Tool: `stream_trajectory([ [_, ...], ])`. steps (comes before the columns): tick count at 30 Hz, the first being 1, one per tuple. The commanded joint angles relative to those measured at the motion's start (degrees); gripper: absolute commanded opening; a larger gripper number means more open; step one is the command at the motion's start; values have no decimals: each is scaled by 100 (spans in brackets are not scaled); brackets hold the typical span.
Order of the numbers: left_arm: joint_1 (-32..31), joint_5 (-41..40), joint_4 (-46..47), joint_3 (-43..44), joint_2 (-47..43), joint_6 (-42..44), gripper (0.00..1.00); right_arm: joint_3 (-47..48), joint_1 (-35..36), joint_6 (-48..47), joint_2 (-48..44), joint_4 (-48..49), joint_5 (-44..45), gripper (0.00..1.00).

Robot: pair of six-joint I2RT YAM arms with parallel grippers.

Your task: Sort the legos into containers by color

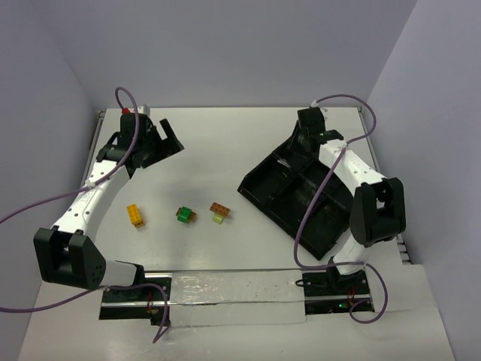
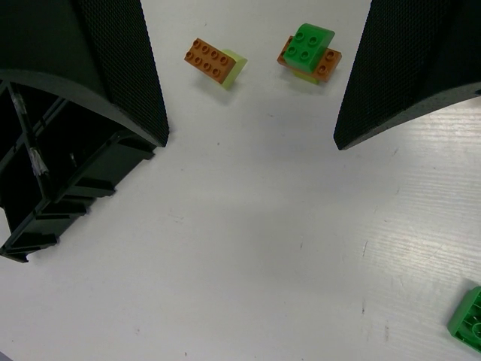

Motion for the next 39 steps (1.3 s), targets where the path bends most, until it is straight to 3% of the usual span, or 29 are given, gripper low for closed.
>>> stream_trajectory([
  [1,-1,-92,-55,207,-54,111,99,417,-84,-141,254,141,228,18],
  [8,-1,-127,-99,234,25,111,99,531,-119,-212,508,106,228,24],
  [11,-1,-135,-183,341,92,119,99,472,-128,-220,533,131,212,45],
  [14,-1,-158,-323,532,192,150,99,470,-132,-220,587,137,158,59],
  [20,-1,-202,-646,1143,549,314,99,596,-146,-204,631,49,175,74],
  [29,111,-540,-836,1716,1253,444,99,743,-163,-290,134,-480,-23,75],
  [37,492,-770,-1112,1934,1839,568,99,113,-47,-16,-1286,-463,-600,78],
  [39,581,-1161,-1192,2036,2040,561,99,-2,208,-6,-1572,-519,-446,80],
])
